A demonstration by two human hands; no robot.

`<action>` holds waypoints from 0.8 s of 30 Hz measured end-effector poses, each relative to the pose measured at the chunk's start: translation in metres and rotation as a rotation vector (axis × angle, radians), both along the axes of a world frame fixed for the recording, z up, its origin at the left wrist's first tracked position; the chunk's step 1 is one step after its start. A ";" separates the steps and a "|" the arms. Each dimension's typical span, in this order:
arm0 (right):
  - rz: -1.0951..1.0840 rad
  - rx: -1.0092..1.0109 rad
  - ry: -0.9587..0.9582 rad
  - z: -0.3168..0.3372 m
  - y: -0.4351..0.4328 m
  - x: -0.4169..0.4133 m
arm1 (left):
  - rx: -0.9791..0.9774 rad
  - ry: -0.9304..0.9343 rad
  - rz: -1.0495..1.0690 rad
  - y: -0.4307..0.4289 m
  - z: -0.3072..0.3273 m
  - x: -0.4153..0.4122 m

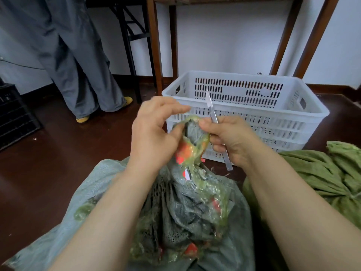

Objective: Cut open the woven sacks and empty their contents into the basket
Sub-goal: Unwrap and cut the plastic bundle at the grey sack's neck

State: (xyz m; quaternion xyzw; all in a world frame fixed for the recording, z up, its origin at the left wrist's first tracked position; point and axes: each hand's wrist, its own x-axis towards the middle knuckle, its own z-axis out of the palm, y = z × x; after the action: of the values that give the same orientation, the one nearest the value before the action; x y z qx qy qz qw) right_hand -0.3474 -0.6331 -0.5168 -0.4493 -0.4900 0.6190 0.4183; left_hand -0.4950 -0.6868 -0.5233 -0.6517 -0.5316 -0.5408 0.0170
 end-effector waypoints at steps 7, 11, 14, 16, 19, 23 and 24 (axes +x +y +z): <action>-0.068 0.117 -0.050 0.001 0.001 -0.005 | -0.707 0.224 -0.238 -0.004 0.019 0.010; -0.015 0.063 -0.107 0.006 -0.006 -0.001 | -0.710 0.255 -0.105 0.001 0.015 -0.001; 0.123 0.092 -0.438 0.017 -0.012 0.004 | -0.535 0.055 0.032 0.006 0.009 -0.014; 0.220 0.127 -0.617 0.016 -0.019 0.001 | -0.470 -0.127 0.046 0.007 0.009 -0.020; 0.177 0.139 -0.546 0.010 -0.021 -0.002 | -0.453 -0.300 0.039 0.003 0.013 -0.024; -0.079 -0.002 -0.283 0.004 -0.006 0.007 | -0.524 -0.462 -0.066 -0.003 0.012 -0.018; -0.094 -0.002 -0.305 0.001 -0.006 0.008 | -0.547 -0.468 -0.073 -0.003 0.009 -0.017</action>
State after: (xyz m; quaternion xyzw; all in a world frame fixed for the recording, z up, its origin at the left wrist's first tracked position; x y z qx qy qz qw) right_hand -0.3393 -0.6390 -0.5158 -0.5609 -0.5255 0.5239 0.3671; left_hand -0.5115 -0.6898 -0.5139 -0.5091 -0.6224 -0.5133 -0.2998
